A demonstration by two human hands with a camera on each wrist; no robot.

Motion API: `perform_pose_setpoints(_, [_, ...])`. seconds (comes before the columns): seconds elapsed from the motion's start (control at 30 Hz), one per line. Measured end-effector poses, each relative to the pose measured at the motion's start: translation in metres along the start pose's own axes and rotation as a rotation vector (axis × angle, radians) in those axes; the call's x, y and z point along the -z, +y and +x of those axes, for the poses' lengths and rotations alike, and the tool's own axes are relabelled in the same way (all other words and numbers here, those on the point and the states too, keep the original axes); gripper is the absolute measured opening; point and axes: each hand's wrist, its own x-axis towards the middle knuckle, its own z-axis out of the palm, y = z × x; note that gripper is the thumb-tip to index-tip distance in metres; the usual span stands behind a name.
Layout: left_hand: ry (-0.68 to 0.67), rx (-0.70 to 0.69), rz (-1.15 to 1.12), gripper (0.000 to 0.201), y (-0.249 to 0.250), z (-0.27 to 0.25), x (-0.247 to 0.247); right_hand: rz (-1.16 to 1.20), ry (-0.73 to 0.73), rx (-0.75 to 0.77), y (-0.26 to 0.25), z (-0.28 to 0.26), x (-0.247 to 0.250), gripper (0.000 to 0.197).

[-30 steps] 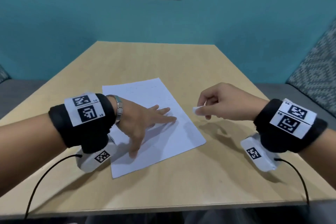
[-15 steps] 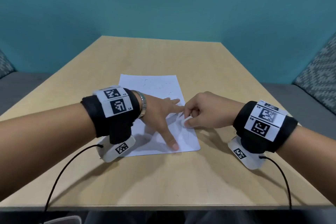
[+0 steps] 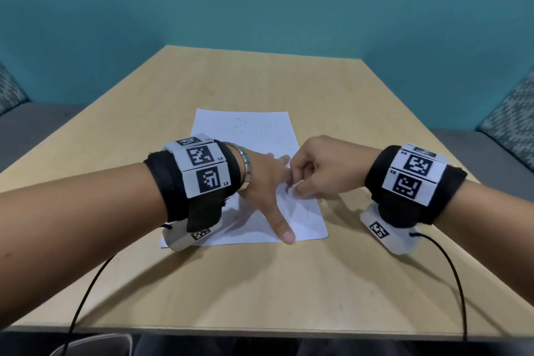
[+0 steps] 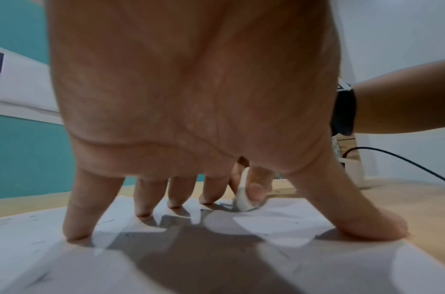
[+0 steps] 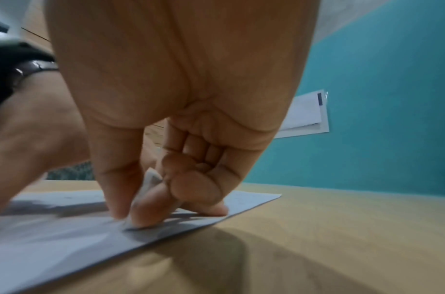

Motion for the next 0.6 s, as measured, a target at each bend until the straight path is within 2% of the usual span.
perform_pose_setpoints(0.13, [-0.002, -0.05, -0.048, 0.096, -0.003, 0.0, -0.003, 0.036, -0.161, 0.062, -0.006, -0.011, -0.008, 0.013])
perform_pose_setpoints(0.27, [0.005, 0.001, 0.007, 0.117, -0.002, 0.0, -0.002, 0.022, 0.015, -0.01, 0.007, -0.004, 0.001, 0.017])
perform_pose_setpoints(0.3, [0.002, -0.001, 0.0, 0.115, -0.002, 0.0, -0.002, 0.039, 0.004, 0.003, 0.004, -0.005, -0.002, 0.017])
perform_pose_setpoints(0.4, [-0.008, -0.021, -0.039, 0.105, -0.003, -0.003, -0.002, 0.066, -0.15, 0.076, -0.005, -0.014, -0.013, 0.014])
perform_pose_setpoints(0.53, [-0.005, 0.016, 0.01, 0.116, 0.001, -0.005, -0.001, -0.011, -0.027, -0.006, 0.005, -0.007, 0.002, 0.013])
perform_pose_setpoints(0.6, [-0.007, 0.005, -0.011, 0.113, -0.001, -0.004, -0.002, 0.003, -0.054, 0.01, -0.001, -0.01, -0.001, 0.013])
